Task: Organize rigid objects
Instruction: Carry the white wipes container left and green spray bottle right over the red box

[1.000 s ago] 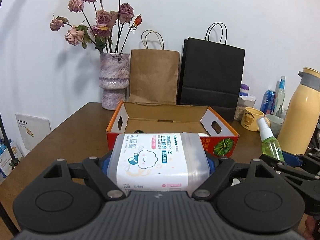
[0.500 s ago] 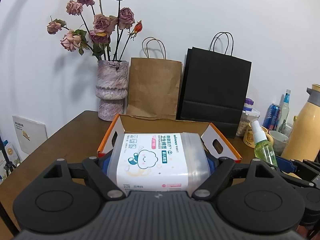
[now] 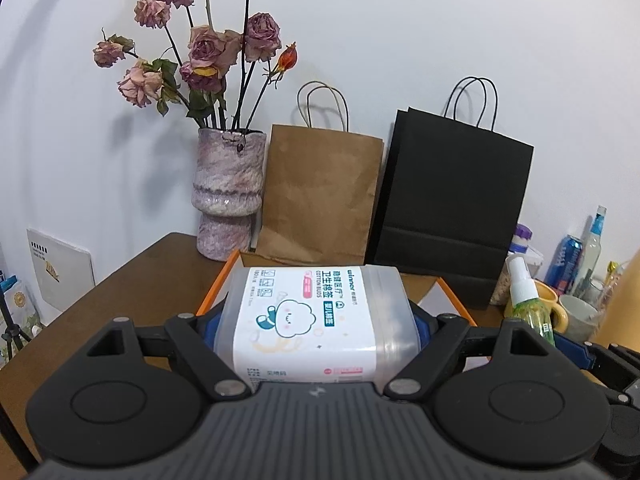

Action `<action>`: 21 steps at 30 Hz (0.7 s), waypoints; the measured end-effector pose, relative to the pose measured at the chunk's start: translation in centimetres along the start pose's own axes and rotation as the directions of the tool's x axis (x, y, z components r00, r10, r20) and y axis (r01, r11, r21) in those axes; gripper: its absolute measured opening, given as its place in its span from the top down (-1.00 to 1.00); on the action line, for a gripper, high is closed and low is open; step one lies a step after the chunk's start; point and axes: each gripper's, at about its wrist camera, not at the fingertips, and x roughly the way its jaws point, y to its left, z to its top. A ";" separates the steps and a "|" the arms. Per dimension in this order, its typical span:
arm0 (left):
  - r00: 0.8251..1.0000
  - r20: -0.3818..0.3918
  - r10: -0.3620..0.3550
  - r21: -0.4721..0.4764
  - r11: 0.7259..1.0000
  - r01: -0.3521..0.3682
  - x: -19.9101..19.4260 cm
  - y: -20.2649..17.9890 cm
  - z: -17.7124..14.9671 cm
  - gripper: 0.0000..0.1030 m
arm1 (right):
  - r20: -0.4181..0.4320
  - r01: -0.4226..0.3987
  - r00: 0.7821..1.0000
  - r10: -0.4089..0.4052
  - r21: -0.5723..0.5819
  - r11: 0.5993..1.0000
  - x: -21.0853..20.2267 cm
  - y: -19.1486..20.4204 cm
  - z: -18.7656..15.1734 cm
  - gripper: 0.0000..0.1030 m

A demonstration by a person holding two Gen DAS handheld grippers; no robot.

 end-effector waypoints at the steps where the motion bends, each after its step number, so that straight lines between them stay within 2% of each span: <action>1: 1.000 0.002 0.003 -0.002 1.000 -0.003 0.4 -0.1 0.1 -0.62 | 0.000 -0.001 1.000 0.001 0.002 1.000 0.3 -0.1 0.2 0.41; 21: 0.996 -0.025 0.081 -0.014 0.997 -0.081 8.7 0.0 2.3 -0.62 | -0.049 -0.011 0.999 0.013 0.046 0.999 9.1 -1.2 2.3 0.41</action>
